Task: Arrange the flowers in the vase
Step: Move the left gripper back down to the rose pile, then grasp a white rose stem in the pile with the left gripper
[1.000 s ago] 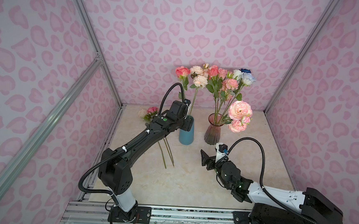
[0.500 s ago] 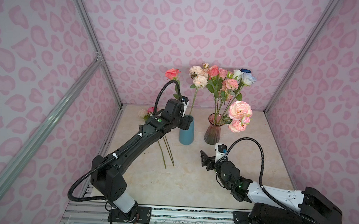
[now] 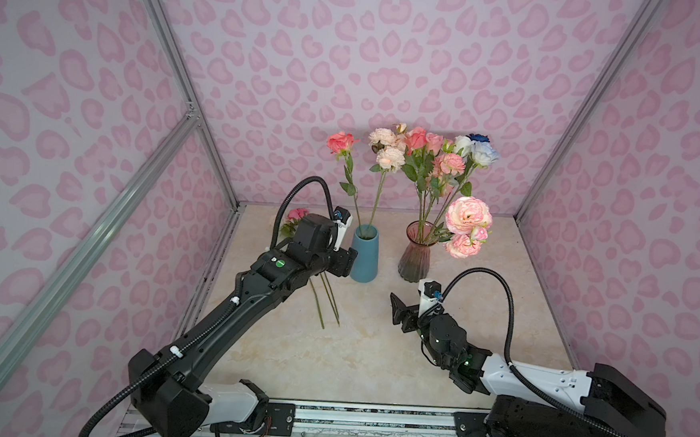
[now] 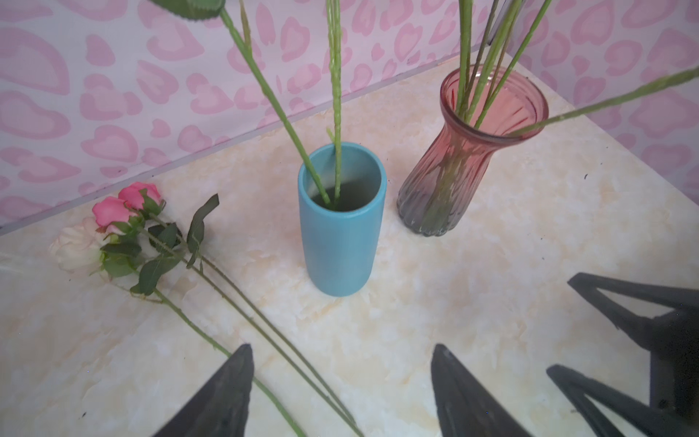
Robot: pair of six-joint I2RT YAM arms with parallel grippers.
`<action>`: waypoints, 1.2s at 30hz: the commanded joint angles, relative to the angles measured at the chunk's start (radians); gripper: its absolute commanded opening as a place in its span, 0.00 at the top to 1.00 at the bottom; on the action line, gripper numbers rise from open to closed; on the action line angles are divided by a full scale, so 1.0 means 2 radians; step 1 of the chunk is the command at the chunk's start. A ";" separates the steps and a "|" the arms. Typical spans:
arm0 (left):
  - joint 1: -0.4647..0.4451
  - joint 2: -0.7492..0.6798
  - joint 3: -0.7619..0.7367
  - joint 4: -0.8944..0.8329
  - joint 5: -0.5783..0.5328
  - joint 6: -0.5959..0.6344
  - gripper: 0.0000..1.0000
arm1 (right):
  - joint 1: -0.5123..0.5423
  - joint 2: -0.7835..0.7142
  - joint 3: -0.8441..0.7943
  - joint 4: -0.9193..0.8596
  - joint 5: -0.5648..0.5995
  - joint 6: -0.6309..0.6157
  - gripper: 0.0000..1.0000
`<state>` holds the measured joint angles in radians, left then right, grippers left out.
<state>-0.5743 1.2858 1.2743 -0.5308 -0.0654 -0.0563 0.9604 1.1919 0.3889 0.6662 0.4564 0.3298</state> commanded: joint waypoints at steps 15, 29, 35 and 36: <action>0.019 -0.155 -0.197 0.010 -0.162 -0.213 0.30 | 0.001 -0.001 -0.004 0.015 0.006 0.012 0.16; 0.211 0.112 -0.158 0.159 0.067 -0.277 0.46 | -0.002 0.010 0.007 -0.001 0.011 0.023 0.17; 0.228 0.240 -0.079 0.191 0.085 -0.268 0.46 | -0.006 0.015 0.013 -0.012 0.001 0.030 0.17; 0.230 0.260 -0.066 0.188 0.085 -0.268 0.47 | -0.008 0.012 0.013 -0.014 0.001 0.031 0.17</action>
<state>-0.1223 1.7348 1.0889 -0.2127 0.0647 -0.5934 0.9478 1.2198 0.4114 0.6506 0.4541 0.3824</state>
